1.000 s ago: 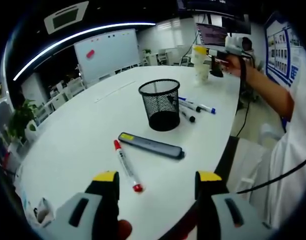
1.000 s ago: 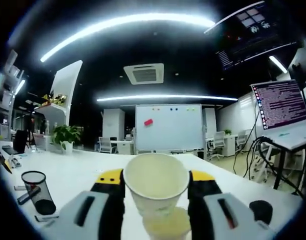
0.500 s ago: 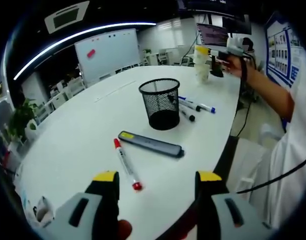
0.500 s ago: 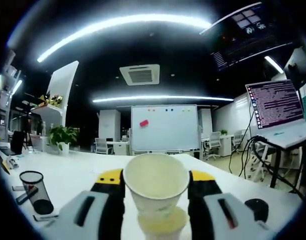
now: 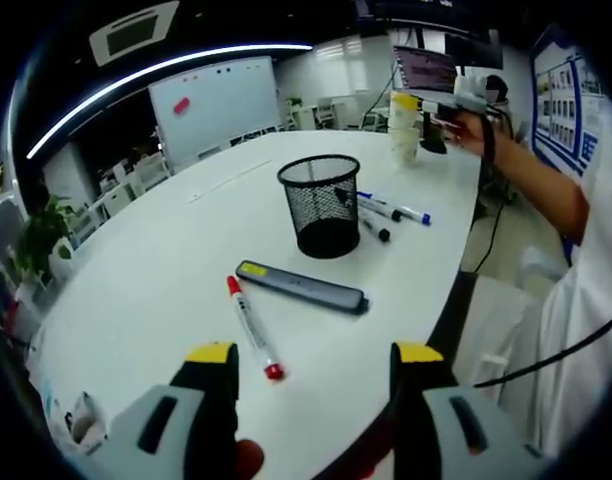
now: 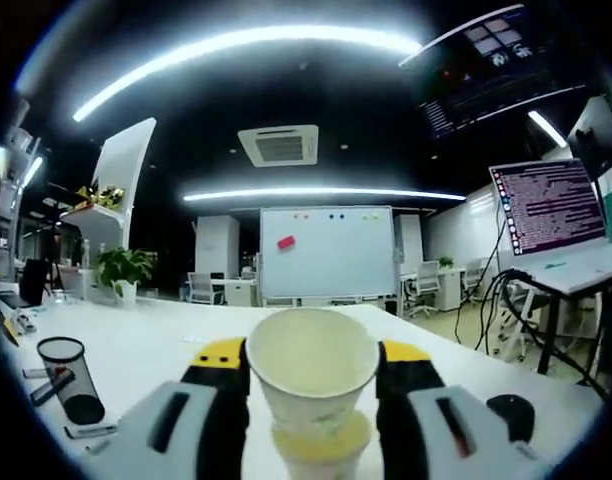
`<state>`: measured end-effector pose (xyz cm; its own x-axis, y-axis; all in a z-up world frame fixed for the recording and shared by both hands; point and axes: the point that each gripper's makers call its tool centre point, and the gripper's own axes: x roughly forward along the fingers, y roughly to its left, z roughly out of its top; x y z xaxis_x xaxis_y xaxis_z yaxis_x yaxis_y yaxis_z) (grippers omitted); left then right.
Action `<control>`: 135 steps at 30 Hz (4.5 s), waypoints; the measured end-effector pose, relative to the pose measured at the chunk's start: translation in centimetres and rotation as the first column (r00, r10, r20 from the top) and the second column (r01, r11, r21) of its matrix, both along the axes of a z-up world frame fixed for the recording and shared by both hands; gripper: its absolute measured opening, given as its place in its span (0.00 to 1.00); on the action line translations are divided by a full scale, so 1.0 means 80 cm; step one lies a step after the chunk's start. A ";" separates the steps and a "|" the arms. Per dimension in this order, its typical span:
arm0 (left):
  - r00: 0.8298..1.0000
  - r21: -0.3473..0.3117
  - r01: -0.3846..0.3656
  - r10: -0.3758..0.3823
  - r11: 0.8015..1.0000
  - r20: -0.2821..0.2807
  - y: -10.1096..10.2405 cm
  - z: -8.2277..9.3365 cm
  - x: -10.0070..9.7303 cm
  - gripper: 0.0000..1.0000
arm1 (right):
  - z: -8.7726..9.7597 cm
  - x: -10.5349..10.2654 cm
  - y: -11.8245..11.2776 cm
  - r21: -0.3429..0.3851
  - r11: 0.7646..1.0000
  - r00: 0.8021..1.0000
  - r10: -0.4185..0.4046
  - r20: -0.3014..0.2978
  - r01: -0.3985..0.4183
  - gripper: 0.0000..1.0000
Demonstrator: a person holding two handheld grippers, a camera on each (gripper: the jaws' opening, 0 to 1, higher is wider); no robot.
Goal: Place the scattered laser pointers and whiteboard markers into the pen holder and stack the scattered paper cups together
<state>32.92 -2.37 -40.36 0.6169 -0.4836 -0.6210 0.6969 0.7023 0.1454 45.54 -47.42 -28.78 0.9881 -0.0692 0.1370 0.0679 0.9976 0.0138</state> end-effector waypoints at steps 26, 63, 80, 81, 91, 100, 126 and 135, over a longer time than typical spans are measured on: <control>1.000 0.004 0.014 -0.015 1.000 0.003 -0.005 0.000 -0.004 0.61 | -0.020 0.000 0.001 0.008 1.000 0.998 0.023 -0.062 -0.022 0.50; 1.000 0.011 0.013 -0.013 1.000 0.002 -0.005 0.001 -0.002 0.61 | -0.049 0.010 0.006 -0.043 0.998 0.986 0.048 -0.160 -0.055 0.51; 1.000 -0.007 0.004 -0.004 1.000 -0.003 -0.004 0.000 -0.002 0.61 | -0.072 0.013 0.010 -0.044 0.996 0.973 0.064 -0.221 -0.075 0.51; 1.000 -0.005 0.005 -0.005 1.000 -0.004 -0.004 -0.001 -0.001 0.61 | -0.074 0.013 0.010 -0.043 0.996 0.972 0.065 -0.224 -0.077 0.51; 1.000 -0.004 0.003 -0.003 1.000 -0.005 -0.003 -0.001 0.000 0.61 | -0.077 0.015 0.011 -0.038 0.996 0.971 0.073 -0.227 -0.084 0.52; 1.000 -0.007 -0.003 0.003 1.000 -0.004 -0.001 -0.002 0.001 0.61 | -0.085 0.014 0.012 -0.043 0.995 0.965 0.081 -0.249 -0.094 0.52; 1.000 -0.001 -0.006 0.006 1.000 0.002 0.004 -0.001 -0.001 0.61 | -0.062 0.009 0.021 -0.020 0.992 0.976 0.122 -0.183 -0.127 0.72; 1.000 -0.006 -0.011 0.011 1.000 0.011 0.008 0.003 -0.001 0.61 | -0.027 0.004 0.033 -0.120 0.984 0.987 0.120 -0.108 -0.133 0.76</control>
